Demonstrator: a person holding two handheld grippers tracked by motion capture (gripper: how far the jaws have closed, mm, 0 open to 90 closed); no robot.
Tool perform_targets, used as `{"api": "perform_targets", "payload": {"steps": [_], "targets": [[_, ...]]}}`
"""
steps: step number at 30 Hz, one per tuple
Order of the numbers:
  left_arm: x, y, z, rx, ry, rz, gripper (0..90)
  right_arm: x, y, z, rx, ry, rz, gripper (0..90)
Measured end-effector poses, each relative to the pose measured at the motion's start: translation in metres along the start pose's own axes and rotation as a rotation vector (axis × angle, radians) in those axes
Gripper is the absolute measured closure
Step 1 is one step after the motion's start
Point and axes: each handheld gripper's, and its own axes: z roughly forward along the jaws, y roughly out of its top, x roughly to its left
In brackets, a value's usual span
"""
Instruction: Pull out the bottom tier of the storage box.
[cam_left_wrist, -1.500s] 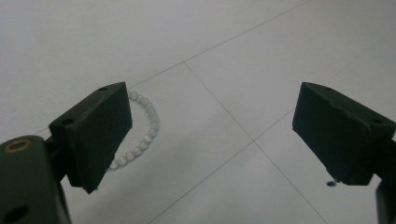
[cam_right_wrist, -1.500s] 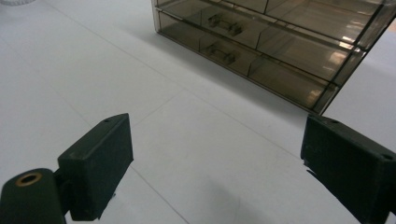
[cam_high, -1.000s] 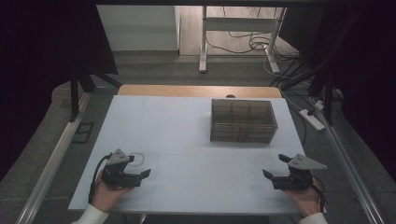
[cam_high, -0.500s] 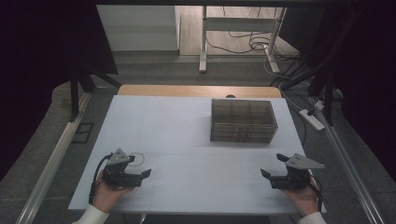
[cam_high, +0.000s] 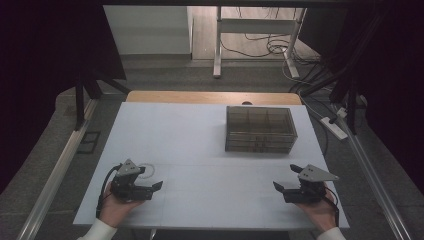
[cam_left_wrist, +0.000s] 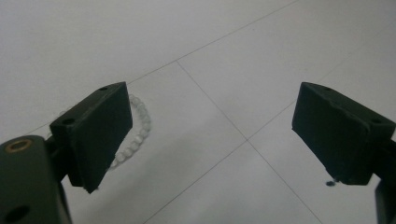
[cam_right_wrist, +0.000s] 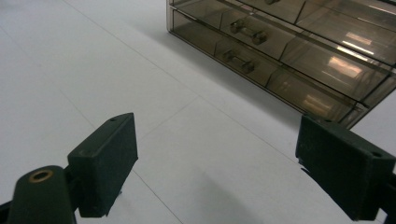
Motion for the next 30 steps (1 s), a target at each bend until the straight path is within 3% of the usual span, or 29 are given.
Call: {"api": "perform_targets", "payload": {"steps": [13,30], "targets": [[0.000,0.001,0.001,0.002,-0.004,0.005,11.9,0.008,0.005,0.007,0.025,-0.018,-0.055,13.4],[-0.001,0.002,0.004,0.010,-0.013,0.013,11.9,0.020,0.012,0.017,0.062,-0.048,-0.174,14.0]]}}
